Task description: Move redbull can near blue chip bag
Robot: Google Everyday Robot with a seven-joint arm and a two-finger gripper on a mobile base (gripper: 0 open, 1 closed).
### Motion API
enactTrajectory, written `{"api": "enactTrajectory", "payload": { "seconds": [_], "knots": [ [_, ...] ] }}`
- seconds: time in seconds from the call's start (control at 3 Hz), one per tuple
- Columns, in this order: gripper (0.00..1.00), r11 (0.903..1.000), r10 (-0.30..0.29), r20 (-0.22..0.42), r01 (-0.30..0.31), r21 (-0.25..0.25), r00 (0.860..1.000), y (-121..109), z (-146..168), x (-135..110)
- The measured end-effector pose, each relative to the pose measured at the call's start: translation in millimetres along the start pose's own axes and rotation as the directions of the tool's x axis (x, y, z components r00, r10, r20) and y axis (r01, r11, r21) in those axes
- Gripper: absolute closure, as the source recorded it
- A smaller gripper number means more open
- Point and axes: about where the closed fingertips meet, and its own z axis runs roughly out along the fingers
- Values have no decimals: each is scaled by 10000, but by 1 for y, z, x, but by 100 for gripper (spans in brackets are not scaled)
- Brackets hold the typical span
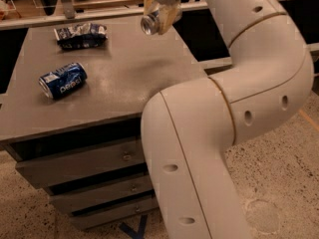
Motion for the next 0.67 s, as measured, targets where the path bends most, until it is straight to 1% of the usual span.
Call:
{"api": "enactTrajectory", "payload": {
  "seconds": [0.33,0.67],
  "knots": [
    [100,9910,-275,-126,289,1306,9995,-22,-20,1],
    [100,9750,-654,-262,694,2109,9975,-43,-8,-2]
  ]
}}
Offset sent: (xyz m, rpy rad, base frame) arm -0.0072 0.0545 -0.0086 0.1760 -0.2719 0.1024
